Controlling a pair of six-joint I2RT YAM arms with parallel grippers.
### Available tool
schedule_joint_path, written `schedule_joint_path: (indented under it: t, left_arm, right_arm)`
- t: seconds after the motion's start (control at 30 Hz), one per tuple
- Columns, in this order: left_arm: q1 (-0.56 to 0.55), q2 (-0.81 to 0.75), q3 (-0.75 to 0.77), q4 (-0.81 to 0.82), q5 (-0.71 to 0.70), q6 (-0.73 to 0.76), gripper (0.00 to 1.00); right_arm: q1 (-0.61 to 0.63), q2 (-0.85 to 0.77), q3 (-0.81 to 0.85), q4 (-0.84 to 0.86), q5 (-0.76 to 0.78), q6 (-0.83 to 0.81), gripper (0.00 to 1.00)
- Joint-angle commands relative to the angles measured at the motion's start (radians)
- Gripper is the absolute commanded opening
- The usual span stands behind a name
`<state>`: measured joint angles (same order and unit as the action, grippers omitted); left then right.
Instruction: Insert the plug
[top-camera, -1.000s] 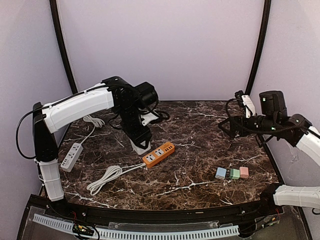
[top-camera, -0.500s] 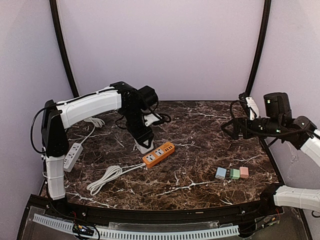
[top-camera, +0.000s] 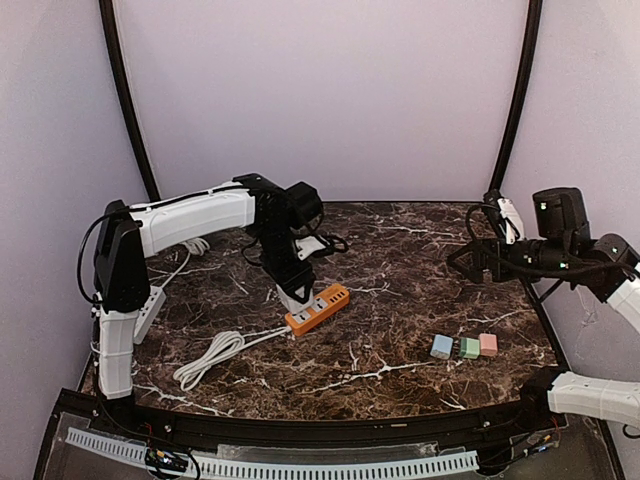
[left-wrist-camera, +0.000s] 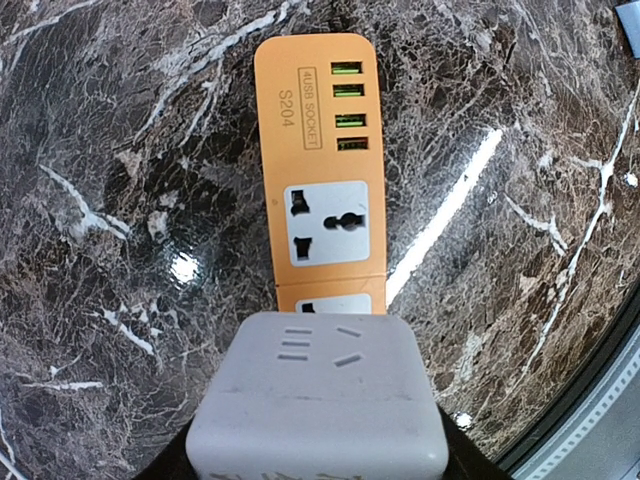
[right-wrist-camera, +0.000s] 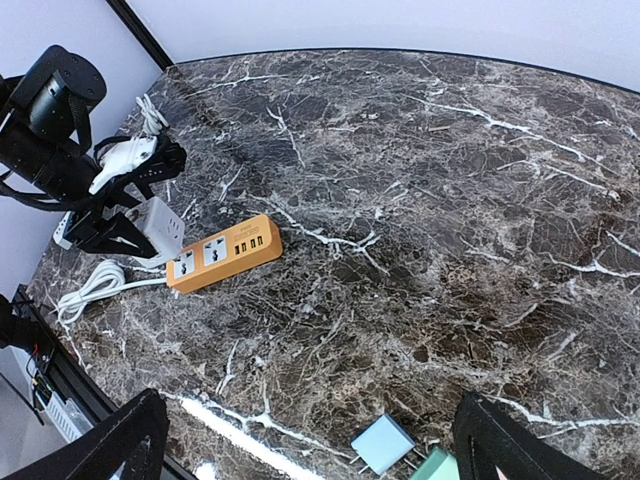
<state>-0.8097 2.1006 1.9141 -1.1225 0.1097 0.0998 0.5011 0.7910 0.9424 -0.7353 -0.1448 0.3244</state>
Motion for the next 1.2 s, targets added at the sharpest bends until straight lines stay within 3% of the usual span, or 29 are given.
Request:
schedule_joint_path:
  t: [0.0,0.87,1.17]
  left_arm:
    - [-0.003,-0.008,-0.016,-0.002,0.007,-0.016,0.01]
    - [-0.003,0.015,-0.042,0.049,0.039,-0.083,0.01]
    - [-0.003,0.026,-0.033,-0.001,0.020,-0.077,0.01]
  right_arm:
    - [-0.003,-0.010,0.027,-0.013,-0.002,0.011,0.99]
    - [-0.003,-0.002,0.026,-0.021,-0.010,0.008,0.99]
    - [-0.003,-0.010,0.018,-0.024,-0.006,0.007,0.99]
